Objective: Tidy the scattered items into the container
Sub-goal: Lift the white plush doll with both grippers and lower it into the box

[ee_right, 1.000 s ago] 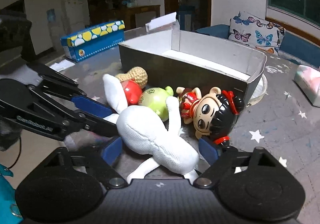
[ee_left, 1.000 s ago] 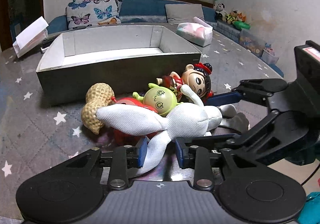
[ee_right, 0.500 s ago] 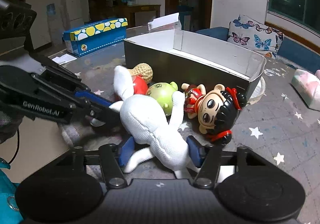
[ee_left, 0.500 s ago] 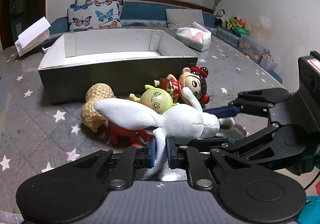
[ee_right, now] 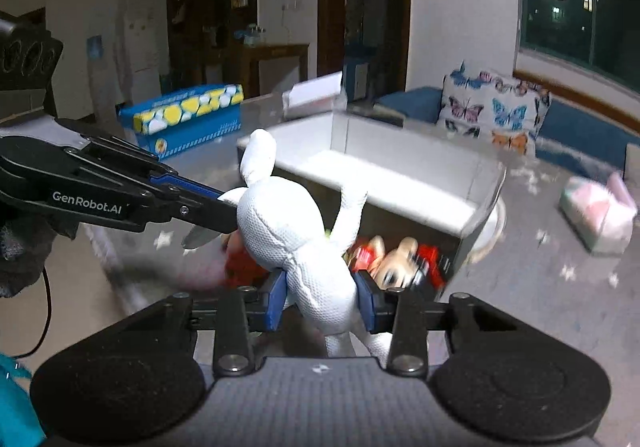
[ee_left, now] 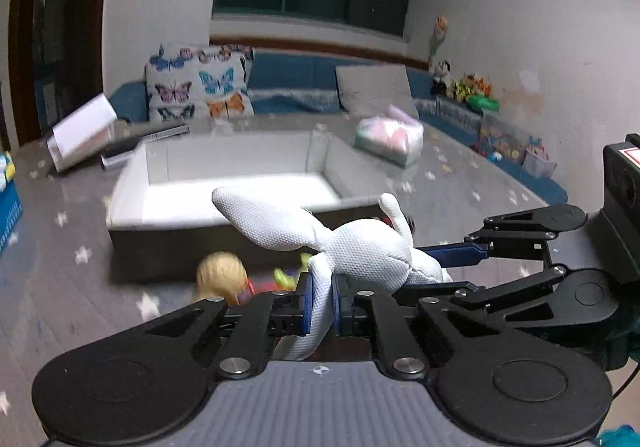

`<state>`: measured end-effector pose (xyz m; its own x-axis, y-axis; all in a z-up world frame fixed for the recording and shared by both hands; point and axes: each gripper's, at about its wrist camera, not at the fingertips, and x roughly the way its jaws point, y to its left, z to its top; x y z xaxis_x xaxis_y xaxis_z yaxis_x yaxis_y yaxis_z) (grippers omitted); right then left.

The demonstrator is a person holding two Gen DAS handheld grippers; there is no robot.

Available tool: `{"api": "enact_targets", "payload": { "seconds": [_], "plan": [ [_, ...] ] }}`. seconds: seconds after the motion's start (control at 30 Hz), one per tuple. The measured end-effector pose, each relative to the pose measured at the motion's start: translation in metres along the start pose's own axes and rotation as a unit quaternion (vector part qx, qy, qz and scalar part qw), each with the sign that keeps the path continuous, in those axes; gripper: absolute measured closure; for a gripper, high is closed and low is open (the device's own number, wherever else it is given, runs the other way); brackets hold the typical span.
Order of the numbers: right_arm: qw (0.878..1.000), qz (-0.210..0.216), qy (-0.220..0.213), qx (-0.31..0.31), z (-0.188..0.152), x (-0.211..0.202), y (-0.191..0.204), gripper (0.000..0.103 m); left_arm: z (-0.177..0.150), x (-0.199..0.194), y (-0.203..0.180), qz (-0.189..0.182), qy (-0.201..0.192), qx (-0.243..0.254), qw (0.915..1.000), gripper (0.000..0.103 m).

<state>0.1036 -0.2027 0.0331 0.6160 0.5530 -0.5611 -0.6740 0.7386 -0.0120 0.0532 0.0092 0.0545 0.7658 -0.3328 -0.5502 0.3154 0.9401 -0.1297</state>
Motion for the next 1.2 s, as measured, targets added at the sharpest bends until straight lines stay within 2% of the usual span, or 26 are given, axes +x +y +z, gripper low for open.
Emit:
{"api": "enact_targets", "payload": {
  "seconds": [0.17,0.43,0.6,0.87,1.2],
  "plan": [
    [1.0,-0.011,-0.02,-0.018,0.033,0.01,-0.014,0.067,0.033,0.012,0.012,0.016,-0.026,-0.006,0.9995,0.092],
    [0.998,-0.025,-0.023,-0.046,0.084,0.047,-0.043,0.068,0.081,0.052,0.04,0.034,-0.032,-0.022,0.9986,0.092],
    [0.998,-0.027,-0.001,-0.052,0.102,0.086,-0.06,0.068,0.096,0.093,0.059,0.048,-0.005,-0.035,0.9982,0.092],
    [0.997,-0.014,0.067,-0.042,0.101,0.15,-0.085,0.068,0.094,0.155,0.084,0.056,0.056,-0.058,0.9951,0.092],
    [0.991,-0.013,0.126,-0.045,0.094,0.186,-0.098,0.067,0.086,0.184,0.093,0.061,0.099,-0.076,0.9903,0.091]
  ]
}}
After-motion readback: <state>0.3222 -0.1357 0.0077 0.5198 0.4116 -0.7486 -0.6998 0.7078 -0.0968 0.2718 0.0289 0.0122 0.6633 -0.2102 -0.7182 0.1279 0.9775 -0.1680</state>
